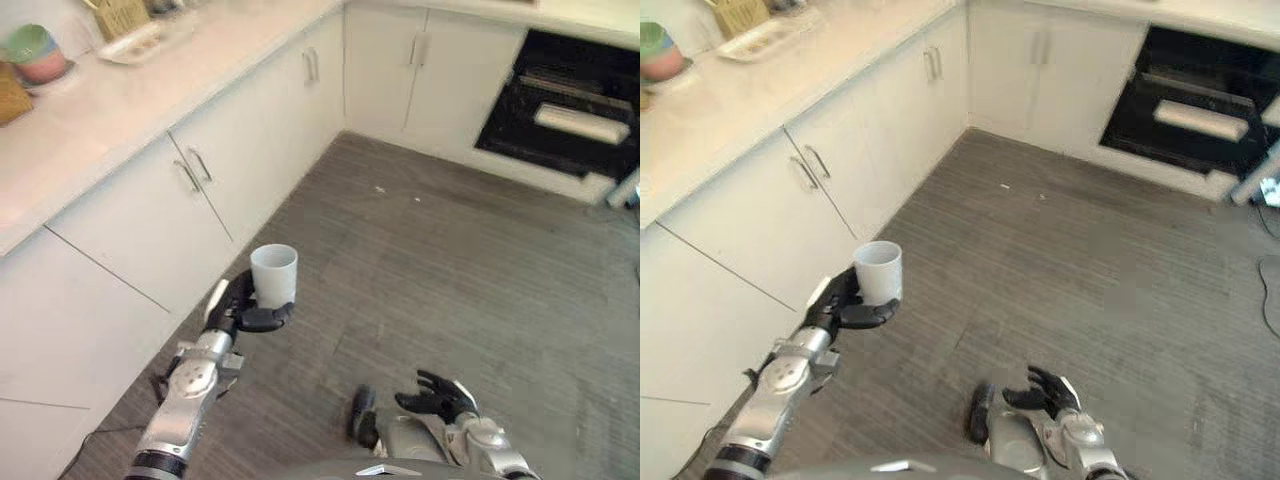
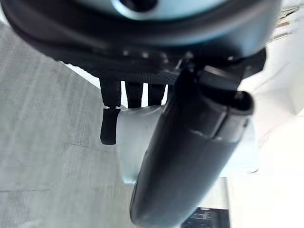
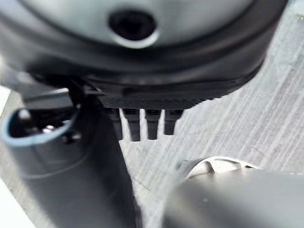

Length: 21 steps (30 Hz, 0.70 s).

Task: Place the dishes in the dishwasher.

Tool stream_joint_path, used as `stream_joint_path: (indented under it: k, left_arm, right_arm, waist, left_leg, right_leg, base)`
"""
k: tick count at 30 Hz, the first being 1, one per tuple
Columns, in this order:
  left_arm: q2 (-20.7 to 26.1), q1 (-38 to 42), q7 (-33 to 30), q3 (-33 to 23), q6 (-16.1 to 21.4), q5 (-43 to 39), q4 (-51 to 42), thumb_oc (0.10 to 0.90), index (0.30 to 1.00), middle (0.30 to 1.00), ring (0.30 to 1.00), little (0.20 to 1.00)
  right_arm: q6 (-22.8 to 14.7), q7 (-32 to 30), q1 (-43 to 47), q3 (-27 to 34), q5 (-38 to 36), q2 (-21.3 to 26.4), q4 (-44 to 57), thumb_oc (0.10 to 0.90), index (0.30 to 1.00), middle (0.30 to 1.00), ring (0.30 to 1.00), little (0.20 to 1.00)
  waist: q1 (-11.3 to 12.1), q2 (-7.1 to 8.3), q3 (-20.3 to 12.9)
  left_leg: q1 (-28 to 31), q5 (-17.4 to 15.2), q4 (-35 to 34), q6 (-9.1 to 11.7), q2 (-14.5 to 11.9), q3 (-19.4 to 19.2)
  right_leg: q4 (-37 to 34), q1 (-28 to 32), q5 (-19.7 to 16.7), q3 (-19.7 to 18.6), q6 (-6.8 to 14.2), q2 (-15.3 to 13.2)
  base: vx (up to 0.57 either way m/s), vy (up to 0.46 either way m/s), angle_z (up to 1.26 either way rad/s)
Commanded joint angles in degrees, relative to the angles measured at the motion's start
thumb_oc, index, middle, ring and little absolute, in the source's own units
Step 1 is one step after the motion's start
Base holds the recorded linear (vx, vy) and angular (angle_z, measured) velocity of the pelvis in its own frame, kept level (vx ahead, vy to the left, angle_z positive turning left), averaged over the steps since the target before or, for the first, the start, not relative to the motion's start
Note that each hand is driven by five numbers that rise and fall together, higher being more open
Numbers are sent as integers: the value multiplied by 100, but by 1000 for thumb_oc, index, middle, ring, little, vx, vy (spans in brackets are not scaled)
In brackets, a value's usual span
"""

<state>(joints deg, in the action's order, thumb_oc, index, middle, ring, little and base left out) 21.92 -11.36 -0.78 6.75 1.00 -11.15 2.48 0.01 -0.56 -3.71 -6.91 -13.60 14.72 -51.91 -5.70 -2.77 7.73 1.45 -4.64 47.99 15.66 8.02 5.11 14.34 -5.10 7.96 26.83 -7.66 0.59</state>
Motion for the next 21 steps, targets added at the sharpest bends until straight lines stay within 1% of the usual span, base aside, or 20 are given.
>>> stream_joint_path:
  k: [1, 2, 3, 4, 5, 6, 7, 9, 10, 11, 12, 13, 14, 15, 16, 17, 18, 19, 20, 21]
  left_arm:
    - [667, 830, -125, -404, 614, -119, -637, 400, 300, 300, 300, 300]
    - [691, 800, -162, -429, 593, -94, -645, 400, 300, 300, 300, 300]
    - [682, 746, -184, -462, 576, -97, -676, 400, 300, 300, 300, 300]
    - [682, 746, -184, -462, 576, -97, -676, 400, 300, 300, 300, 300]
    - [676, 627, -175, -520, 578, -87, -759, 400, 300, 300, 300, 300]
    - [674, 355, -150, -585, 631, -109, -826, 400, 300, 300, 300, 300]
    - [672, 350, -150, -587, 632, -108, -829, 400, 300, 300, 300, 300]
    - [604, 171, -253, -596, 604, -83, -795, 400, 300, 300, 300, 300]
    - [552, 157, -360, -572, 599, -17, -761, 400, 300, 300, 300, 300]
    - [497, 179, -353, -549, 583, -47, -740, 400, 300, 300, 300, 300]
    - [483, 169, -354, -543, 598, 14, -711, 400, 300, 300, 300, 300]
    - [461, 127, -339, -621, 572, 40, -729, 400, 300, 300, 300, 300]
    - [490, 151, -351, -628, 589, 137, -676, 400, 300, 300, 300, 300]
    - [549, 223, -338, -596, 586, 233, -589, 400, 300, 300, 300, 300]
    - [582, 261, -343, -567, 564, 344, -498, 400, 300, 300, 300, 300]
    - [582, 268, -345, -565, 567, 345, -493, 400, 300, 300, 300, 300]
    - [755, 478, -323, -515, 526, 481, -476, 400, 300, 300, 300, 300]
    - [795, 576, -308, -496, 503, 535, -443, 400, 300, 300, 300, 300]
    - [793, 587, -309, -494, 505, 537, -434, 400, 300, 300, 300, 300]
    - [803, 688, -325, -459, 509, 537, -414, 400, 300, 300, 300, 300]
  right_arm:
    - [-429, -221, 579, -214, -195, 552, 619, 800, 900, 900, 900, 900]
    - [-427, -256, 654, -236, -229, 544, 719, 800, 900, 900, 900, 900]
    - [-437, -245, 743, -303, -233, 521, 783, 800, 900, 900, 900, 900]
    - [-437, -245, 743, -303, -233, 521, 783, 800, 900, 900, 900, 900]
    - [-471, -199, 839, -384, -258, 465, 833, 800, 900, 900, 900, 900]
    - [-526, -118, 880, -529, -259, 356, 1108, 800, 900, 900, 900, 900]
    - [-522, -118, 875, -531, -259, 359, 1115, 800, 900, 900, 900, 900]
    - [-565, -85, 919, -624, -210, 396, 1243, 800, 900, 900, 900, 900]
    - [-580, -132, 914, -591, -176, 407, 1237, 800, 900, 900, 900, 900]
    - [-567, -103, 924, -576, -152, 435, 1275, 800, 900, 900, 900, 900]
    - [-530, -67, 876, -606, -102, 442, 1260, 800, 900, 900, 900, 900]
    - [-525, -6, 820, -554, -15, 437, 1410, 800, 900, 900, 900, 900]
    - [-552, 11, 746, -489, 87, 417, 1502, 800, 900, 900, 900, 900]
    - [-536, -27, 673, -404, 160, 360, 1458, 800, 900, 900, 900, 900]
    - [-459, -5, 636, -393, 206, 299, 1450, 800, 900, 900, 900, 900]
    - [-456, -5, 638, -391, 207, 299, 1453, 800, 900, 900, 900, 900]
    - [-451, 20, 606, -434, 198, 216, 1639, 800, 900, 900, 900, 900]
    - [-444, 20, 607, -441, 261, 212, 1723, 800, 900, 900, 900, 900]
    - [-438, 18, 608, -438, 265, 213, 1732, 800, 900, 900, 900, 900]
    - [-443, 13, 600, -452, 295, 233, 1822, 800, 900, 900, 900, 900]
  waist:
    - [46, 25, -220]
    - [186, 125, -142]
    - [285, 199, -97]
    - [285, 199, -97]
    - [434, 334, -38]
    - [656, 335, 11]
    - [674, 359, 15]
    - [932, 226, 91]
    - [937, 194, 122]
    - [859, 152, 65]
    - [915, 33, -6]
    - [1015, -20, -116]
    - [1053, 50, -245]
    - [1034, 111, -347]
    - [1003, 147, -357]
    - [1027, 147, -362]
    - [906, 111, -201]
    - [861, 87, -171]
    - [862, 108, -168]
    - [790, 103, -159]
  left_leg:
    - [-119, 1222, 2, -169, -17, -1032]
    - [-587, 999, 256, -321, -102, -1184]
    - [-883, 806, 43, -558, -188, -1155]
    - [-883, 806, 43, -558, -188, -1155]
    - [-1237, 482, -427, -836, -494, -1182]
    - [-1275, 261, -2667, -1177, -1164, -1146]
    - [-1213, 329, -2781, -1182, -1139, -1179]
    - [-1228, 838, -4483, -1097, -1312, -421]
    - [-1391, 1113, -4974, -910, -1520, -402]
    - [-1414, 1241, -5072, -830, -1660, -642]
    - [-1177, 1344, -5188, -800, -1803, -980]
    - [-1057, 1503, -5237, -808, -1692, -807]
    - [-959, 1499, -5272, -850, -1605, -714]
    - [-734, 1407, -5299, -995, -1362, -843]
    - [-430, 1264, -5299, -1184, -1149, -919]
    - [-442, 1274, -5299, -1198, -1146, -943]
    - [-48, 1059, -5299, -1520, -1003, -907]
    - [67, 967, -5299, -1620, -952, -939]
    - [58, 964, -5299, -1626, -926, -941]
    - [155, 871, -5299, -1696, -860, -970]
  right_leg:
    - [-1934, 668, -763, -148, 563, 90]
    - [-1934, 792, -667, -363, 533, 71]
    - [-1934, 926, -604, -513, 576, 15]
    - [-1934, 926, -604, -513, 576, 15]
    - [-1934, 1099, -536, -645, 671, -122]
    - [-1934, 1477, -297, -1039, 839, -184]
    - [-1934, 1477, -311, -1058, 841, -213]
    - [-1934, 1879, -39, -1436, 929, -187]
    - [-1934, 2114, 94, -1499, 979, -256]
    - [-1901, 2326, 174, -1546, 1105, -350]
    - [-1699, 2400, 307, -1642, 1177, -423]
    - [-1199, 2389, 309, -1745, 1262, -589]
    - [-598, 2261, 287, -1685, 1441, -858]
    - [210, 2009, -138, -1553, 1632, -1262]
    - [1113, 1664, -795, -1543, 1702, -1653]
    - [1136, 1624, -804, -1578, 1712, -1662]
    - [2596, 914, -1503, -1769, 1691, -1760]
    - [3000, 617, -1591, -1629, 1692, -1804]
    - [3056, 582, -1566, -1646, 1699, -1834]
    - [3092, 420, -1541, -1433, 1706, -1888]
  base:
    - [453, -132, -28]
    - [477, -77, -83]
    - [367, -41, -82]
    - [472, 13, -96]
    - [825, 153, -125]
    - [822, 152, -175]
    - [794, 211, -181]
    - [547, 200, -115]
    - [595, 278, -70]
    - [557, 292, -105]
    - [645, 389, -109]
    - [618, 402, -86]
    - [647, 468, -62]
    - [548, 455, -77]
    - [368, 335, -128]
    - [347, 385, -110]
    - [311, 315, -68]
    - [313, 304, -18]
    - [231, 142, 14]
    - [103, 48, 6]
